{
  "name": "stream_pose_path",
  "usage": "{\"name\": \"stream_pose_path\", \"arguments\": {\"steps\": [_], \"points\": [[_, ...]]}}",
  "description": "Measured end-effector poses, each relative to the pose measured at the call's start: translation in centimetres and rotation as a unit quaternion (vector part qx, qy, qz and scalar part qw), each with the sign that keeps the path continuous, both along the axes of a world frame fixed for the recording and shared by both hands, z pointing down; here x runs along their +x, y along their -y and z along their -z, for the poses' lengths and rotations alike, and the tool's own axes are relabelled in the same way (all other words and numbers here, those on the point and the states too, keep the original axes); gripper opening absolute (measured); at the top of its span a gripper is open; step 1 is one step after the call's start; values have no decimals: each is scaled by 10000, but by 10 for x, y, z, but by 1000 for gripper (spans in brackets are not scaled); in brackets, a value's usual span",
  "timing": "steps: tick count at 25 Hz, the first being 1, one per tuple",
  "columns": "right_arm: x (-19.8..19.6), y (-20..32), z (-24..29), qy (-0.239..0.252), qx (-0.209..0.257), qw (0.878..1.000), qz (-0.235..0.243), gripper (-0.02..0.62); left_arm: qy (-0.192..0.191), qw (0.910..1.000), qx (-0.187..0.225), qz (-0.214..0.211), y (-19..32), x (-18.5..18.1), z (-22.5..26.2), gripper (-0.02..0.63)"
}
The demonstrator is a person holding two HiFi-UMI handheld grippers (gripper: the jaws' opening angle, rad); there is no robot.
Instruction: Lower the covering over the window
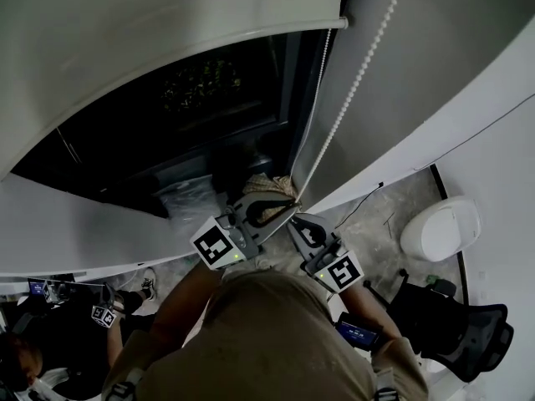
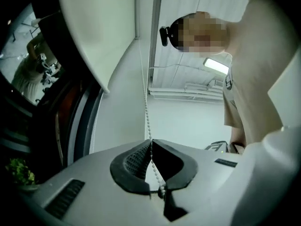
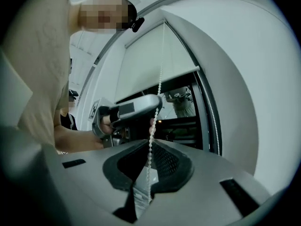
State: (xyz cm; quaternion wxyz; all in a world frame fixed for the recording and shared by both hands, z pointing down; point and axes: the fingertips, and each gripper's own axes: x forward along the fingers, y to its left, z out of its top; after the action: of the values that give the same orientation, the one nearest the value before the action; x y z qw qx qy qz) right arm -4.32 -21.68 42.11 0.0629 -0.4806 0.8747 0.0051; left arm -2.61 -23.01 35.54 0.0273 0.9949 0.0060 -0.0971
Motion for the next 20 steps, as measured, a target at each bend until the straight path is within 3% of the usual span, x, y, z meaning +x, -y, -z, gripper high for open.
{"name": "stream_pose_path", "arguments": {"steps": [3,7,10,12,15,16,20], "points": [[16,-8,21,294,371,9988,-139,103,224,9996,127,119,1,-5,-22,23],[25,-14,64,371,832,9955,-274,109,490,9988,54,-13,-22,-3,-58,23],[14,0,63,16,622,9977,-258,97,512,9986,-77,-98,-30,-4,-67,23],[12,5,59,82,518,9980,-345,16,511,9985,-122,-163,-32,-6,-65,23],[13,2,45,430,455,9974,-371,8,98,9985,-390,-366,-20,-22,-51,37],[9,1,33,403,347,9981,-318,8,-89,9984,-396,-391,-12,-29,-42,85],[-5,-5,3,260,-86,9995,-165,8,14,9983,81,-580,-15,-16,0,101]]}}
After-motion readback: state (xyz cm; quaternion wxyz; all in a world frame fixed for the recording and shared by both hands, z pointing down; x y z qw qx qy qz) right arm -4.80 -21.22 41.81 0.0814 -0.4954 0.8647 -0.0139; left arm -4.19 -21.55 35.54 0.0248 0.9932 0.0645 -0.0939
